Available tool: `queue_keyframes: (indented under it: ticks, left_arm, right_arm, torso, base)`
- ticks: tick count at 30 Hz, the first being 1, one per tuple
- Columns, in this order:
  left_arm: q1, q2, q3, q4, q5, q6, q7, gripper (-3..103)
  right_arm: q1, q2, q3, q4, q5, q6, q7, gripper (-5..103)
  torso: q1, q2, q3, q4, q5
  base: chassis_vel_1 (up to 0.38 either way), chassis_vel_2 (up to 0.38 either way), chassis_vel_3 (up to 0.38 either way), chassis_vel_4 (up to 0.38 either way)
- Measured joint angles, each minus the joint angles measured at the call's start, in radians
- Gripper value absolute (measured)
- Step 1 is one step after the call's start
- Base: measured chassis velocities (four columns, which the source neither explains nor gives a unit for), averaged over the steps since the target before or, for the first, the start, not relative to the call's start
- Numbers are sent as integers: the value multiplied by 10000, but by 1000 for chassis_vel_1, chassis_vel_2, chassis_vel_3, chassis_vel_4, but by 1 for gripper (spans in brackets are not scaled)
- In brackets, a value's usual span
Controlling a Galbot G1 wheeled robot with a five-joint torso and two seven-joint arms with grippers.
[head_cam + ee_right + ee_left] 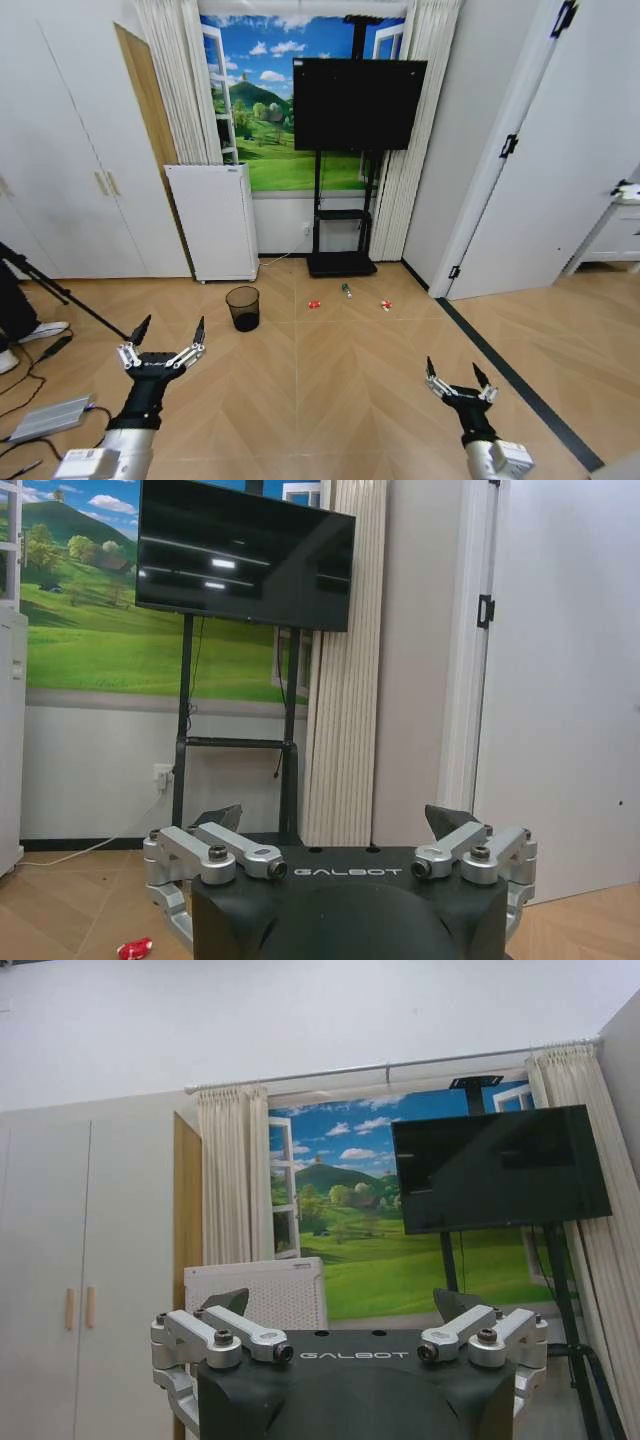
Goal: Pick up the trash bin and place the garbage on the floor into it.
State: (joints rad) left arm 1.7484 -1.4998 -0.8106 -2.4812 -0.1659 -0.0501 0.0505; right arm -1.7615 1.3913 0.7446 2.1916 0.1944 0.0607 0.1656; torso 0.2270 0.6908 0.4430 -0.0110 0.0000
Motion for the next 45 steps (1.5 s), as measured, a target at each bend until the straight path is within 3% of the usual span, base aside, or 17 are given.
queue_keyframes:
  ticks: [12,19,34,45]
  left_arm:
    - [-274,52,-39,62,484,-232,-301,100]
    - [-238,40,-57,64,277,-329,-281,100]
    - [-168,-6,-33,42,179,-468,-87,100]
    - [-101,-44,-31,32,276,-581,-41,100]
  right_arm:
    - [-2,-101,164,-135,-38,549,-152,100]
    - [15,-164,164,-190,-24,688,-203,100]
    - [30,-288,159,-153,-174,221,-475,100]
    - [47,-301,142,-235,-8,300,-448,100]
  torso:
    - [0,0,0,-2,0]
    - [0,0,0,-1,0]
    - [0,0,0,-1,-1]
    - [-2,2,-1,-2,0]
  base:
    - [0,0,0,0]
    - [0,0,0,0]
    - [0,0,0,0]
    - [-36,35,36,-37]
